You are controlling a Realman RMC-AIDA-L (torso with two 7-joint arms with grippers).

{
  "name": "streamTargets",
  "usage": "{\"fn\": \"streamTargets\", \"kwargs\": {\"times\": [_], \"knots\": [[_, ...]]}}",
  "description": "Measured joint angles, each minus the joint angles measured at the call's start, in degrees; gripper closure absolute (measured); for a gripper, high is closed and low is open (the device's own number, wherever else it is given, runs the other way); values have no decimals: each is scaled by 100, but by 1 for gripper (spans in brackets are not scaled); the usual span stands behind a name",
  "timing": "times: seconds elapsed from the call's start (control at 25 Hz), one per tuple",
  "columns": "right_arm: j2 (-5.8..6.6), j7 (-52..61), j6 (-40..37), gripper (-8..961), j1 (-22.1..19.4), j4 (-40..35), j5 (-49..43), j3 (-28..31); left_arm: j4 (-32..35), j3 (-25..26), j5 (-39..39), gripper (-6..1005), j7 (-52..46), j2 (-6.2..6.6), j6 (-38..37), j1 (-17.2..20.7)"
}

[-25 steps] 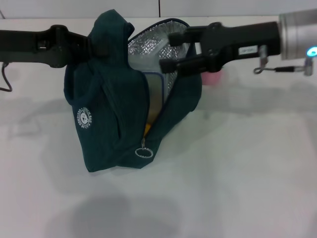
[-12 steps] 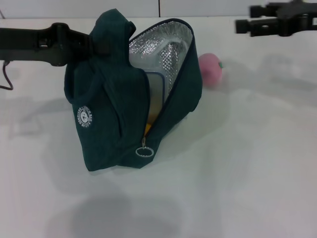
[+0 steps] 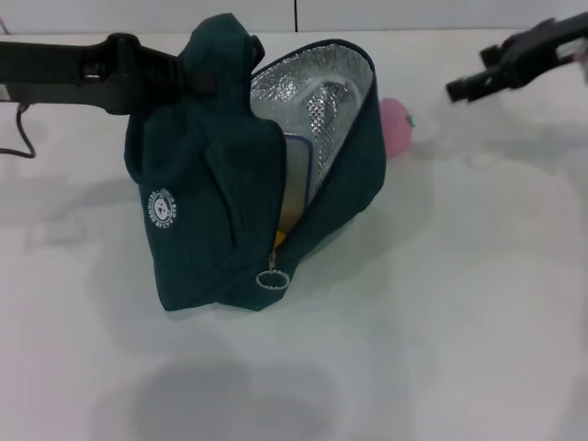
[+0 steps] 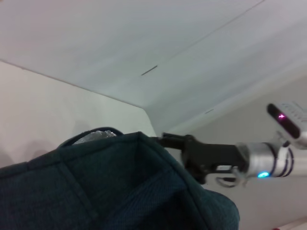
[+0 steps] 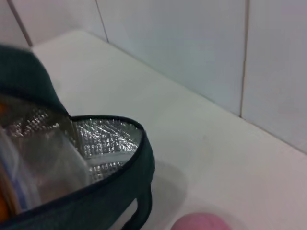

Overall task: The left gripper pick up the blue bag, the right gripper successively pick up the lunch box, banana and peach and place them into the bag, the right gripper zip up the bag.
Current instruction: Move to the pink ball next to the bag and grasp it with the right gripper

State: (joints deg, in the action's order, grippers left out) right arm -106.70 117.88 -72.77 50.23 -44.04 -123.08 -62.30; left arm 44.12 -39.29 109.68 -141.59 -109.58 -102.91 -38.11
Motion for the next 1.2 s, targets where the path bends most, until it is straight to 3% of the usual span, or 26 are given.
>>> {"fn": "streamTargets", "kwargs": {"times": [0.2, 0.36, 0.48, 0.76, 1.2], "knots": [[-580, -246, 677, 84, -38, 6, -367, 0, 0, 0, 0, 961, 29, -6, 13, -10], [-829, -382, 1155, 85, -92, 161, -387, -14, 0, 0, -50, 961, 111, -8, 64, -11], [-888, -462, 1467, 85, -97, 382, -255, -65, 0, 0, -130, 961, 193, -17, 69, -11], [-908, -912, 1883, 85, -96, 823, 324, -83, 0, 0, -187, 961, 363, -19, 70, -33], [-927, -1113, 2302, 85, -120, 1141, 461, -361, 0, 0, -270, 961, 363, 0, 83, -58]]}}
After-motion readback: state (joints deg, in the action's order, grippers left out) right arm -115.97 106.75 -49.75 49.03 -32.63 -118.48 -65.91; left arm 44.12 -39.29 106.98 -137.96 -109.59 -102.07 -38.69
